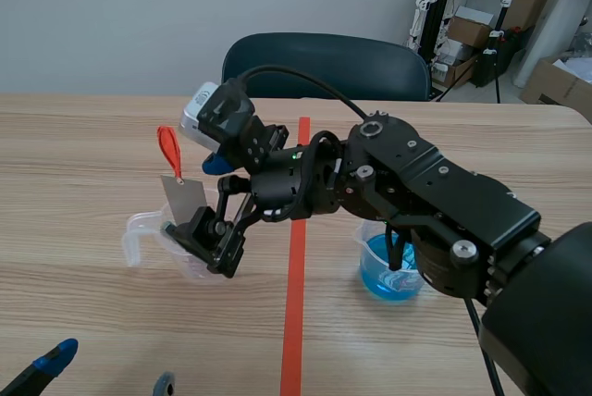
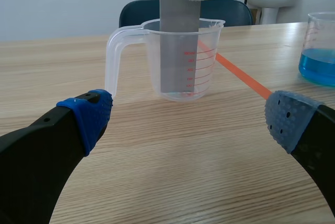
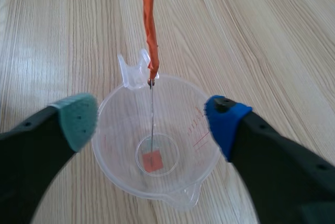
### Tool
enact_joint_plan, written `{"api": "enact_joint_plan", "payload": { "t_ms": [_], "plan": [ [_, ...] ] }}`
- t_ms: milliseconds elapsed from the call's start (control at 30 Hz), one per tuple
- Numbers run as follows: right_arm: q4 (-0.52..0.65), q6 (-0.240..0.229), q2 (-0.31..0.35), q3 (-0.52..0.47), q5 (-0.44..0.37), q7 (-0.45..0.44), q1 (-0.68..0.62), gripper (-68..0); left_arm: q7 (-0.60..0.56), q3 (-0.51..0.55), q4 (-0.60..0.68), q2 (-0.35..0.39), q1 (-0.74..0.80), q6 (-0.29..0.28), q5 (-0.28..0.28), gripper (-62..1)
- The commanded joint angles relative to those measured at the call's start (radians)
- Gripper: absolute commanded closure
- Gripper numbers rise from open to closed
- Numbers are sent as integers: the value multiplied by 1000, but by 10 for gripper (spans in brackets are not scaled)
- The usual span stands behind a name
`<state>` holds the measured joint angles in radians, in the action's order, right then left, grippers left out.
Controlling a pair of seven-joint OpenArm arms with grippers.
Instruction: Do the redox reaction experiment. put the plate into the left beaker
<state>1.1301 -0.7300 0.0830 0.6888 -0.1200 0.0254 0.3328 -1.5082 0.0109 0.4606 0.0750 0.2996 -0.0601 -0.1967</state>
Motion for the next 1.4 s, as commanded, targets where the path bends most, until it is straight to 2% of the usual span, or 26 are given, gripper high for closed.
{"api": "enact_joint_plan", "payload": {
  "t_ms": [0, 67, 700, 1367],
  "plan": [
    [5, 13, -8, 0, -14, -25, 18, -679, -46, 3, 16, 12, 4, -2, 2, -616],
    [5, 31, -9, 0, -15, -27, 19, -679, -46, 3, 16, 12, 4, -2, 2, -616],
    [5, 31, -9, 0, -15, -66, 35, -679, -46, 3, 16, 12, 4, -2, 2, -616],
    [5, 31, -9, 0, -15, -66, 35, -679, -46, 3, 16, 12, 4, -2, 2, -616]
  ]
}}
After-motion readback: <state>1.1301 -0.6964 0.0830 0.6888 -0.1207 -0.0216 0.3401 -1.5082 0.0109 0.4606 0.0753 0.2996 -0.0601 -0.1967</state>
